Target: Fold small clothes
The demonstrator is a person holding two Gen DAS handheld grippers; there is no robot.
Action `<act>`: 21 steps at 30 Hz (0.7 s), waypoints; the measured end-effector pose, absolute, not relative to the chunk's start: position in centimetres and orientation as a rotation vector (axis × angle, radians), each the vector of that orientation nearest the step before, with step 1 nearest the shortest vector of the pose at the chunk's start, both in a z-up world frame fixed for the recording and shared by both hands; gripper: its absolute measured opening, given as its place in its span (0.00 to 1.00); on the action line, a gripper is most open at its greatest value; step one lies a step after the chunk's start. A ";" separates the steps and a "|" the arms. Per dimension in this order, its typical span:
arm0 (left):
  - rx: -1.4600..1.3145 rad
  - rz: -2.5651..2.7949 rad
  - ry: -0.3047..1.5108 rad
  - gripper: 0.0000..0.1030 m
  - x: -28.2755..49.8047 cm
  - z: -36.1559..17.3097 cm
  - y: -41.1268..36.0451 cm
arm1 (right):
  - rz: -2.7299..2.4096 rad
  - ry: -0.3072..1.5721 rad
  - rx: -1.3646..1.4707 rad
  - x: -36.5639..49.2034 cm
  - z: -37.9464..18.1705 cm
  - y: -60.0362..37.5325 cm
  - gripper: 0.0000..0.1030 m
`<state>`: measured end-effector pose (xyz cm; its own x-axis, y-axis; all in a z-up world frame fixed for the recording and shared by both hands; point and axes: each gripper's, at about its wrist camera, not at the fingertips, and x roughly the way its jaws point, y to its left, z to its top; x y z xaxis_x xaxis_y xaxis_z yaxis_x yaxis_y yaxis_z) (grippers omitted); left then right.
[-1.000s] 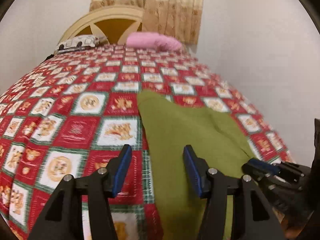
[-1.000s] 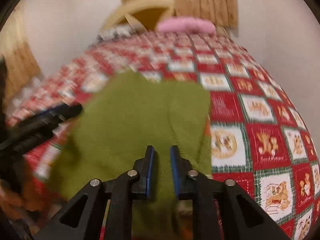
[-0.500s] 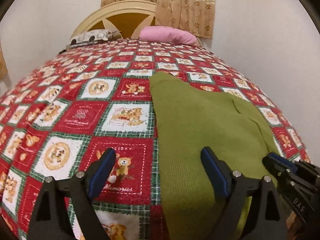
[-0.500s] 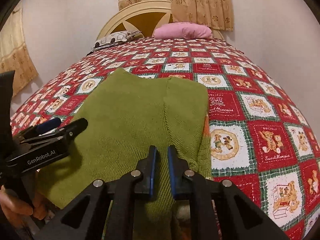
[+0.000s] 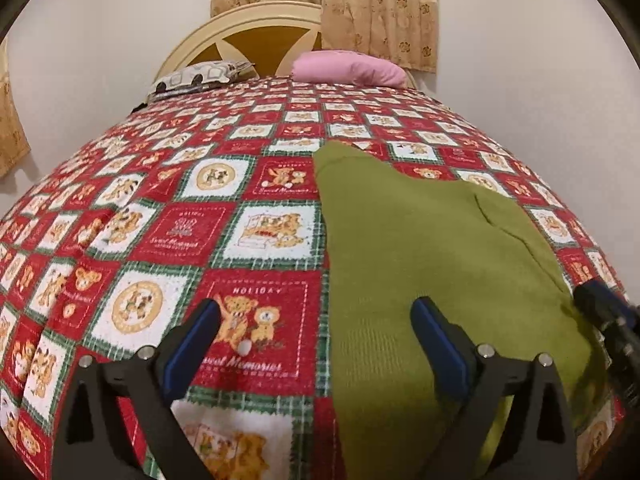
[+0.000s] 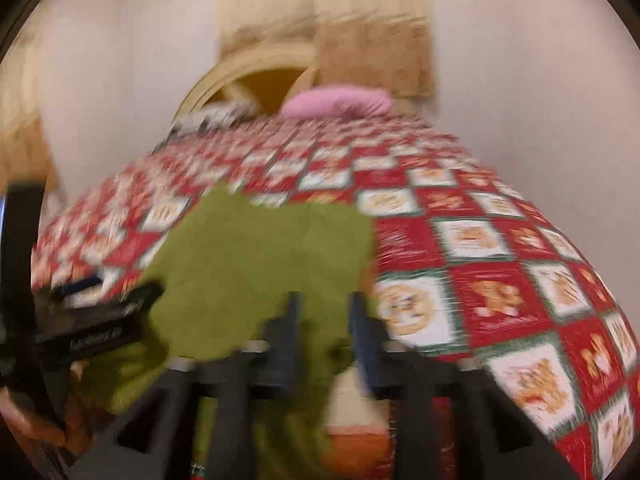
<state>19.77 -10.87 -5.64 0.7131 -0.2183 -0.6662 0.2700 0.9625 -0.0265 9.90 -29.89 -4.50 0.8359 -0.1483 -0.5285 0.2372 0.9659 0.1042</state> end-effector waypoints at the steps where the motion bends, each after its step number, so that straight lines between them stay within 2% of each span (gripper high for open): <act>1: 0.068 -0.275 0.731 0.97 19.6 -5.6 -10.7 | -0.217 0.524 0.211 9.3 -4.5 -30.7 0.65; 8: 0.016 -0.301 0.746 0.99 19.2 -6.1 -9.9 | -0.261 0.589 0.614 8.4 -7.6 -37.7 0.65; 15: -0.180 -0.436 0.904 1.00 19.0 -8.1 -6.9 | -0.227 0.600 0.672 8.2 -8.2 -38.2 0.65; 21: -0.200 -0.425 0.746 0.99 17.2 -5.4 -6.3 | -0.206 0.589 0.650 8.4 -7.9 -37.9 0.65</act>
